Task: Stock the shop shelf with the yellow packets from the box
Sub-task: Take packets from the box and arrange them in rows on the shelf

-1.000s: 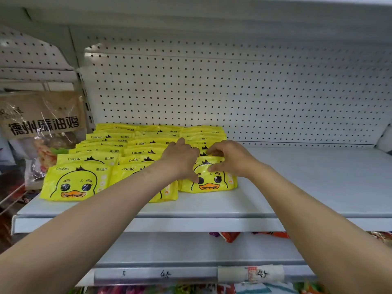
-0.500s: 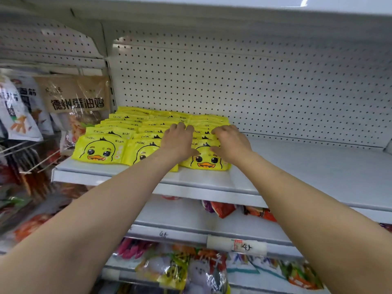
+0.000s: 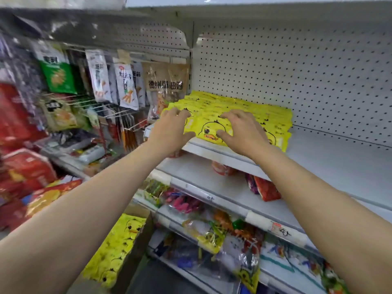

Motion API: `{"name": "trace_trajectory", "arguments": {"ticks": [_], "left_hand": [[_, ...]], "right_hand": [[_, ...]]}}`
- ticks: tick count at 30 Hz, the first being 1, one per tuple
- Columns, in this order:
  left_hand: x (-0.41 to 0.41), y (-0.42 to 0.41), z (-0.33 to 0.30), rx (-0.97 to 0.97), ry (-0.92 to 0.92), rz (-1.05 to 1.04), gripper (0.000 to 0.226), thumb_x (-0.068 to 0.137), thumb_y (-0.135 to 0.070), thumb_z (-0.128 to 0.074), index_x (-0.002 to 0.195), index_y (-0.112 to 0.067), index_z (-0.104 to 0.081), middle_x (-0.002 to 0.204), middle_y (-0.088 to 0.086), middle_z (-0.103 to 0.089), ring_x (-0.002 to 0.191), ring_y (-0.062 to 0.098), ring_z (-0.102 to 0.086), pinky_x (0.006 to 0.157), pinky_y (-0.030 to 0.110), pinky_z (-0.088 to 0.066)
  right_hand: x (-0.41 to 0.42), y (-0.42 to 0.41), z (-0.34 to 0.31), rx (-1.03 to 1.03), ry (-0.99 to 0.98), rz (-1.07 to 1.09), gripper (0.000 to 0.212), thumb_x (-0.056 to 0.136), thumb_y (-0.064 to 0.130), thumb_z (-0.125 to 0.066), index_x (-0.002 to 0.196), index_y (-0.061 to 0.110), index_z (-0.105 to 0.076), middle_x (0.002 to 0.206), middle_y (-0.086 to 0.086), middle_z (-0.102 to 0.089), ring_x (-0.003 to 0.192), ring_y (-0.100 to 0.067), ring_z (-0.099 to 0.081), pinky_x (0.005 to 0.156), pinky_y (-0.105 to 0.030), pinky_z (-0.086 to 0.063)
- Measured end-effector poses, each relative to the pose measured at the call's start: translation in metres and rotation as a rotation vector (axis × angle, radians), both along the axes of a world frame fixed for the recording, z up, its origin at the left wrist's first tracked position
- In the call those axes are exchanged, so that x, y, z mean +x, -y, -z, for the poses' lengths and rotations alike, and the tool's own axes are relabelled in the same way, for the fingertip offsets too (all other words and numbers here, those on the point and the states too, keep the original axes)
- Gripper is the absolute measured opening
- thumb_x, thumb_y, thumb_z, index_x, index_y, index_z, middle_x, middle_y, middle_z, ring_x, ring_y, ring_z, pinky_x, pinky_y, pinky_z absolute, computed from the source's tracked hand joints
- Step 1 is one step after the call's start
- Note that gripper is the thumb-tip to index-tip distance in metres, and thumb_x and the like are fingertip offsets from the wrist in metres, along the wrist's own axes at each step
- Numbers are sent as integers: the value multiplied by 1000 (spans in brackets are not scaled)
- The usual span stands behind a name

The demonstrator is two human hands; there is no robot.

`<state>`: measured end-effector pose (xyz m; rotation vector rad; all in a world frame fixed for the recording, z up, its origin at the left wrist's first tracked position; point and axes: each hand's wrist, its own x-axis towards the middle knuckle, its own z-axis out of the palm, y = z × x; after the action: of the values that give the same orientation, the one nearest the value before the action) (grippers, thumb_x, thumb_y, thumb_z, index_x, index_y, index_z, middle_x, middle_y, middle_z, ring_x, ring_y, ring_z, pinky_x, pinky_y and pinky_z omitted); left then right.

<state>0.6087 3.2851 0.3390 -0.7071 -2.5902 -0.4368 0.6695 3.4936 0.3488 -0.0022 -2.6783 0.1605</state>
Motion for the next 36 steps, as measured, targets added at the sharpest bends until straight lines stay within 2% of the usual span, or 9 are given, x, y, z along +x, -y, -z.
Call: {"name": "trace_trajectory", "arguments": {"ticks": [5, 10, 15, 22, 26, 31, 34, 36], "left_hand": [[9, 85, 2, -42, -31, -139, 58, 85, -43, -66, 134, -17, -48, 130, 11, -50, 121, 34, -46, 95, 49, -46], [-4, 157, 11, -53, -30, -215, 58, 88, -46, -63, 135, -17, -47, 133, 11, -48, 124, 34, -44, 98, 48, -46], [-45, 229, 24, -47, -28, -220, 57, 89, -44, -62, 138, -19, -46, 136, 9, -47, 124, 33, -43, 97, 45, -46], [-125, 315, 51, -82, 9, -186, 52, 91, -46, -58, 133, -18, -49, 131, 7, -49, 120, 32, -46, 93, 46, -47], [-163, 346, 85, -118, 76, -135, 52, 91, -46, -58, 132, -15, -49, 129, 10, -50, 119, 34, -46, 92, 44, -46], [-195, 366, 153, -152, 224, -115, 49, 88, -44, -60, 125, -12, -51, 120, 15, -52, 112, 40, -49, 88, 50, -47], [-206, 370, 208, -116, 344, -102, 47, 89, -39, -61, 128, -15, -52, 125, 14, -52, 117, 39, -47, 93, 50, -45], [-207, 368, 246, -103, 440, -100, 48, 90, -39, -60, 131, -16, -51, 129, 12, -51, 120, 37, -46, 95, 47, -44]], "right_hand": [[-18, 82, 8, 5, 18, -146, 51, 93, 46, -58, 139, 26, -49, 148, -3, -45, 138, -27, -35, 109, -39, -36], [-44, 160, 17, 31, 23, -223, 52, 93, 45, -58, 140, 25, -49, 147, -2, -46, 137, -26, -36, 109, -39, -36], [-89, 237, 31, 25, 27, -243, 49, 95, 46, -55, 139, 26, -49, 145, -1, -48, 136, -24, -37, 108, -36, -33], [-165, 329, 62, -31, 142, -224, 53, 96, 50, -53, 143, 26, -43, 149, 1, -42, 139, -23, -33, 112, -38, -32], [-196, 362, 96, -87, 245, -190, 54, 98, 48, -52, 145, 23, -42, 153, -4, -37, 144, -25, -27, 114, -38, -26], [-225, 379, 165, -103, 382, -153, 51, 97, 44, -54, 142, 23, -45, 148, -3, -43, 138, -27, -33, 107, -39, -35], [-234, 381, 221, -160, 487, -154, 42, 94, 41, -57, 133, 22, -53, 140, -4, -51, 132, -28, -40, 107, -39, -37], [-235, 379, 263, -190, 600, -138, 48, 93, 45, -58, 135, 21, -54, 140, -5, -53, 132, -29, -43, 108, -41, -38]]}}
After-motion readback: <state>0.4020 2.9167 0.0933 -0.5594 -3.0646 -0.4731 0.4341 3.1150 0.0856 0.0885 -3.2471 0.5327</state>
